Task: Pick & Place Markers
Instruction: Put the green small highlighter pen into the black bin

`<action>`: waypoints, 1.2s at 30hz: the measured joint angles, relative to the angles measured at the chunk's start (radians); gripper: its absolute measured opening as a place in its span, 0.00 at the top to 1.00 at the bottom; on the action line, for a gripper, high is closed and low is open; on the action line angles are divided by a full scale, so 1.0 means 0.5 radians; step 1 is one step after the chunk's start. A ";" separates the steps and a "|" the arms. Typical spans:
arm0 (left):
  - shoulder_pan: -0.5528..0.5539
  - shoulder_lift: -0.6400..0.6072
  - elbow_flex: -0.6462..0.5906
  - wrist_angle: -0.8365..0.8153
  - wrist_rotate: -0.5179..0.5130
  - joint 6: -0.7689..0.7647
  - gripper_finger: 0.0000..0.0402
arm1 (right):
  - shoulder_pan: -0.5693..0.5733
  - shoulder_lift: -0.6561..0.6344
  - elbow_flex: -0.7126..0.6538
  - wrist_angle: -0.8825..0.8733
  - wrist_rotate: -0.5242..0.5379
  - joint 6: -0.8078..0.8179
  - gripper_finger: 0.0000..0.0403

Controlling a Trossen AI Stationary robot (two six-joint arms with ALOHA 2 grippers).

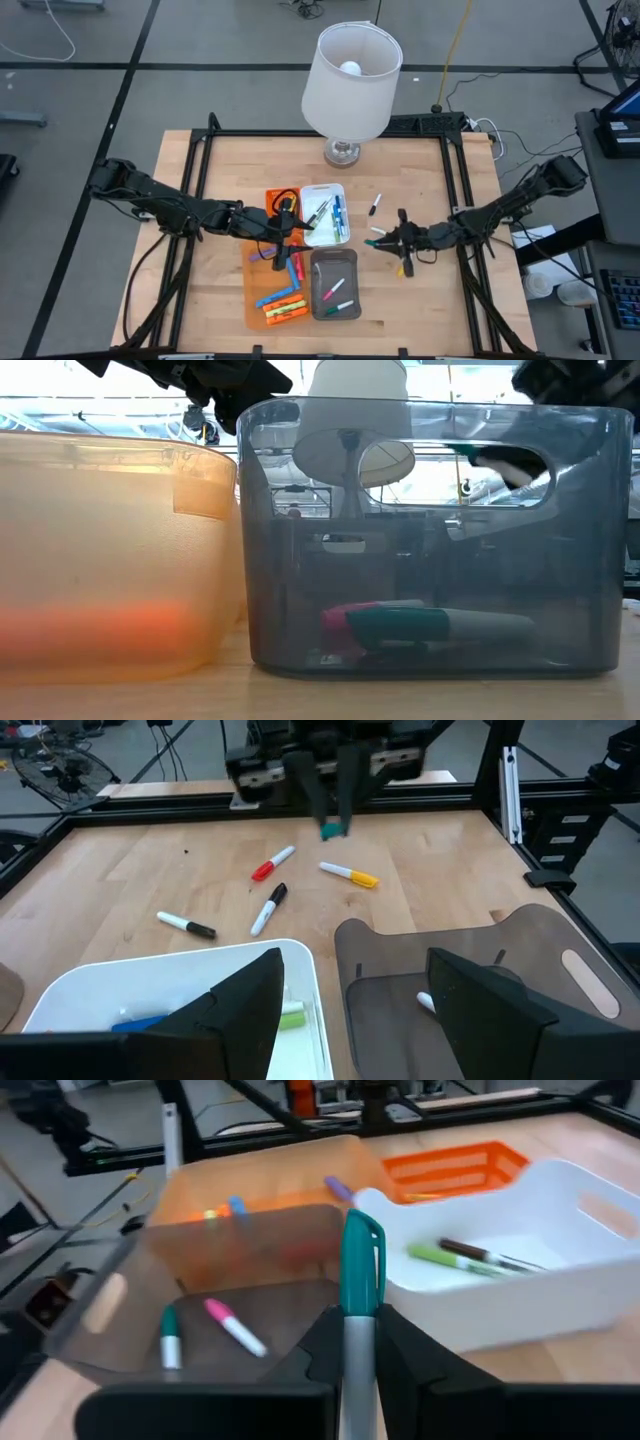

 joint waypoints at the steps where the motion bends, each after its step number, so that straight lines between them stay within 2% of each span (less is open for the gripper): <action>1: 0.000 0.000 0.000 0.000 0.000 0.000 0.38 | 0.028 0.024 0.057 -0.054 0.004 0.001 0.94; 4: 0.000 0.000 0.000 0.001 -0.001 0.002 0.38 | 0.113 0.177 0.305 -0.272 0.006 -0.007 0.94; 10: 0.000 0.000 0.000 0.005 0.000 0.003 0.38 | 0.240 0.693 0.870 -0.582 0.011 -0.116 0.94; 18: 0.000 0.000 0.000 -0.010 0.000 -0.008 0.38 | 0.257 1.259 1.480 -1.077 0.003 -0.234 0.93; 22: 0.000 0.000 0.000 -0.014 0.000 -0.008 0.38 | 0.256 1.366 1.547 -1.080 -0.028 -0.282 0.89; 27: 0.000 0.000 0.000 -0.014 0.000 -0.008 0.38 | 0.252 1.387 1.549 -1.053 -0.153 -0.289 0.89; 30: 0.000 0.000 0.000 -0.014 0.000 -0.008 0.38 | 0.253 1.387 1.549 -1.052 -0.155 -0.284 0.89; 36: 0.000 0.000 0.000 -0.014 0.000 -0.008 0.38 | 0.253 1.387 1.549 -1.053 -0.153 -0.280 0.81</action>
